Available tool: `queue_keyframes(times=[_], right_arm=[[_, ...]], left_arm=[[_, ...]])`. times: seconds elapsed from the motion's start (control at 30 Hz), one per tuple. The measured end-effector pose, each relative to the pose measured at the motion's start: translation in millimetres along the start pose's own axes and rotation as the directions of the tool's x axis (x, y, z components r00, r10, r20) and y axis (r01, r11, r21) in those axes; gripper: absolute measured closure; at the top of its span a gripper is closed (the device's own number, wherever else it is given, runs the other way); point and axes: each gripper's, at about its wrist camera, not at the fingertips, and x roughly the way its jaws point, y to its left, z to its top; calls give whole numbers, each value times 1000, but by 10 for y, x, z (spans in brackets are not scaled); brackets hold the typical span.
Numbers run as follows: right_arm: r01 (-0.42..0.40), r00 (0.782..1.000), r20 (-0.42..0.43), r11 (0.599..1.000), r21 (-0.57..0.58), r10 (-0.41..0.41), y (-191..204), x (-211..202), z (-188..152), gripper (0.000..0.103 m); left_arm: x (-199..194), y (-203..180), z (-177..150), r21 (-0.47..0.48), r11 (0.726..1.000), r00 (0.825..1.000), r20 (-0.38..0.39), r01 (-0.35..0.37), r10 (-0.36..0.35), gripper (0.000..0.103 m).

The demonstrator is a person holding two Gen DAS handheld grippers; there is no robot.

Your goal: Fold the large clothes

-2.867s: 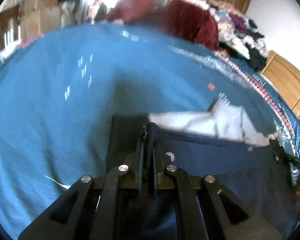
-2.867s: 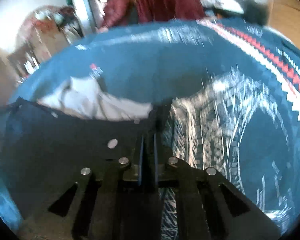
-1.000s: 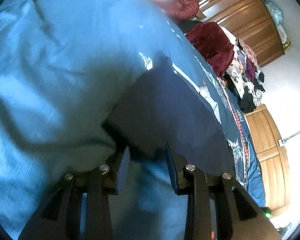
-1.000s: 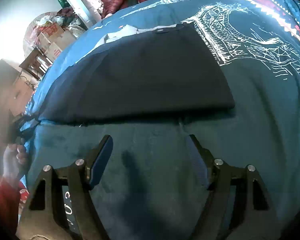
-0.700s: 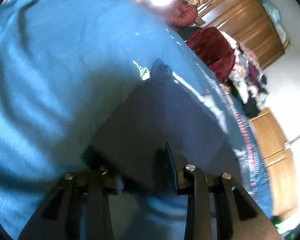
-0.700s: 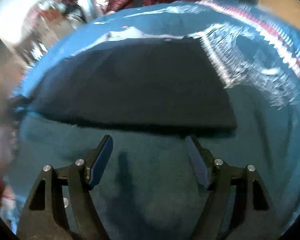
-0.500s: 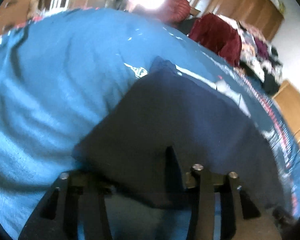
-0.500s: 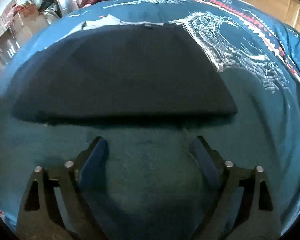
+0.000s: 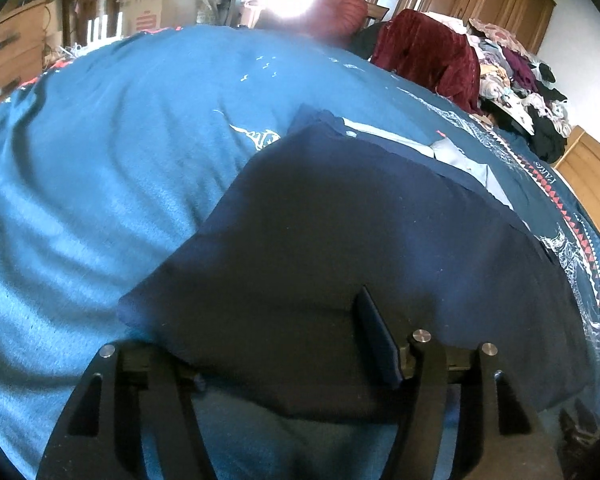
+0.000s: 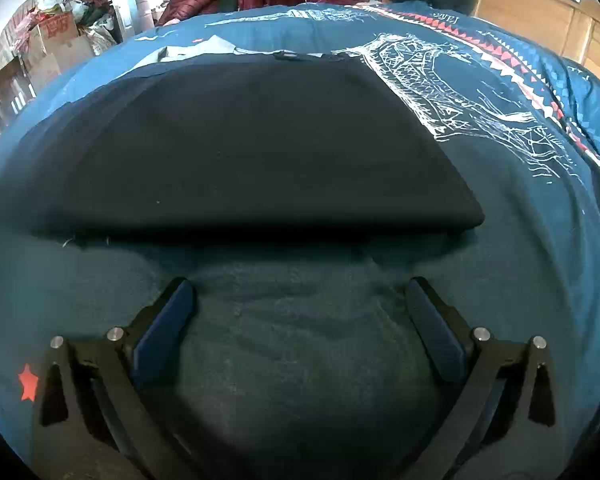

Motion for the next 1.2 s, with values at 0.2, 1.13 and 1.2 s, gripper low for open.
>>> queue_keyframes(times=[0.2,1.13,1.2], right_arm=[[-5,1000,1,1000,2,5,3,-7,-8,0],[-59,996,65,998,19,58,-30,-9,4,0],[-60,996,65,998,20,59,-32,-14,5,0]], left_arm=[[5,10,0,0,1000,1000,-1,1,-1,35],[13,19,4,-2,1000,1000,-4,9,-9,34],[17,17,10,-1,1000,1000,-3,9,-9,34]])
